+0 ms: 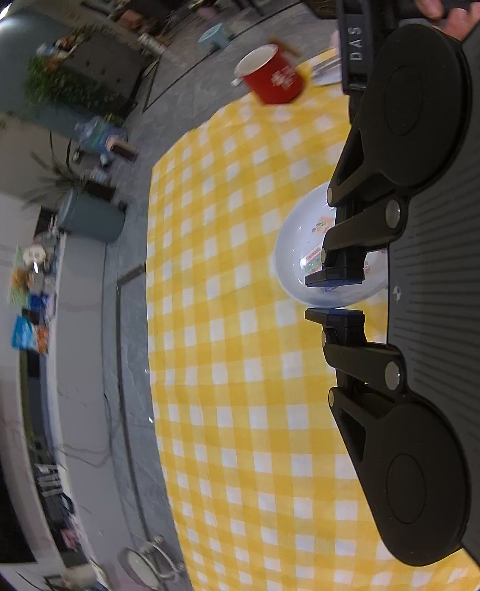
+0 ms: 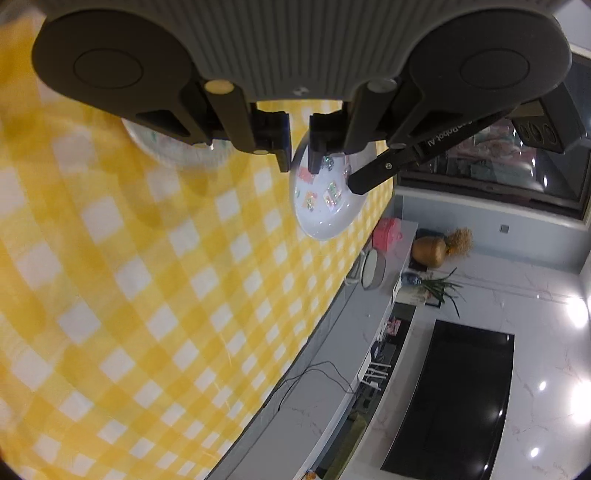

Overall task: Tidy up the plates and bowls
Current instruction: 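Carry the sticker plate with both grippers onto the glass plate, then lower the sticker plate onto the glass plate and open both grippers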

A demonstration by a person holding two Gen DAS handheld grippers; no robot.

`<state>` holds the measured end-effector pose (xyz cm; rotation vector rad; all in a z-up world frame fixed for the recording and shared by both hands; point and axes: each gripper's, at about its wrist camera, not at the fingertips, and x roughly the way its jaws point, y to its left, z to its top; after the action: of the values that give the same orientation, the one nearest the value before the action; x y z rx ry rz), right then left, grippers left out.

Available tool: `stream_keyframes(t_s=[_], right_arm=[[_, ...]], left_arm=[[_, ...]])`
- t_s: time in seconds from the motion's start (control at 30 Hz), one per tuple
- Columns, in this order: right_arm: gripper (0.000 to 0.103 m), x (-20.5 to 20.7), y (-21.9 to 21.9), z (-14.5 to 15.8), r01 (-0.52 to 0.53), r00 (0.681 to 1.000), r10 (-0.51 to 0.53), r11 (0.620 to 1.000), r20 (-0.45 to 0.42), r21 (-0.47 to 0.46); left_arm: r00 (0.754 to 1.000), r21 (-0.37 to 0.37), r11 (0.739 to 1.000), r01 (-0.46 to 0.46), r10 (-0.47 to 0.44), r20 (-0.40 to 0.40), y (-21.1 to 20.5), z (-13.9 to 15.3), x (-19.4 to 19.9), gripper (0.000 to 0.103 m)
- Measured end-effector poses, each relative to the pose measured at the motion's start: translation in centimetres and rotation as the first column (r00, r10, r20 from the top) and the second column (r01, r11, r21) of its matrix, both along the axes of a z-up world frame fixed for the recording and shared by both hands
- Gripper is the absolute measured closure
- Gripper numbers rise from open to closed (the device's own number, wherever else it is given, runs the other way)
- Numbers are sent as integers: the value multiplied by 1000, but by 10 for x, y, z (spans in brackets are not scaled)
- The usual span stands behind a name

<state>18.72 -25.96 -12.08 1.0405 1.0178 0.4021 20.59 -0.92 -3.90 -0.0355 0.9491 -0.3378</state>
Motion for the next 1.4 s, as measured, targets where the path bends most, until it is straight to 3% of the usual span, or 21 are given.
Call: stream_keyframes(t_s=[0.17, 0.53, 0.83, 1.0, 1.23, 1.4], right_arm=[[95, -34, -2, -6, -21, 999, 22, 1000, -26, 21], [94, -73, -9, -30, -6, 999, 9, 999, -46, 53], [91, -72, -10, -50, -12, 996, 16, 999, -88, 49], [91, -69, -8, -68, -12, 991, 17, 999, -135, 42], [88, -62, -2, -81, -24, 986, 28, 999, -167, 27], [89, -58, 2, -85, -35, 985, 36, 999, -167, 9]], left_arm=[[1000, -17, 1000, 11, -11, -13, -4, -3, -26, 91], [996, 94, 991, 92, -91, -7, -30, -19, -61, 90], [990, 87, 991, 100, -90, -108, -29, -49, -49, 88], [983, 123, 984, 128, -109, -147, -37, -70, -42, 87], [971, 128, 986, 107, -76, -228, -29, -92, -30, 85], [974, 181, 973, 146, -109, -200, -33, -100, -32, 82]])
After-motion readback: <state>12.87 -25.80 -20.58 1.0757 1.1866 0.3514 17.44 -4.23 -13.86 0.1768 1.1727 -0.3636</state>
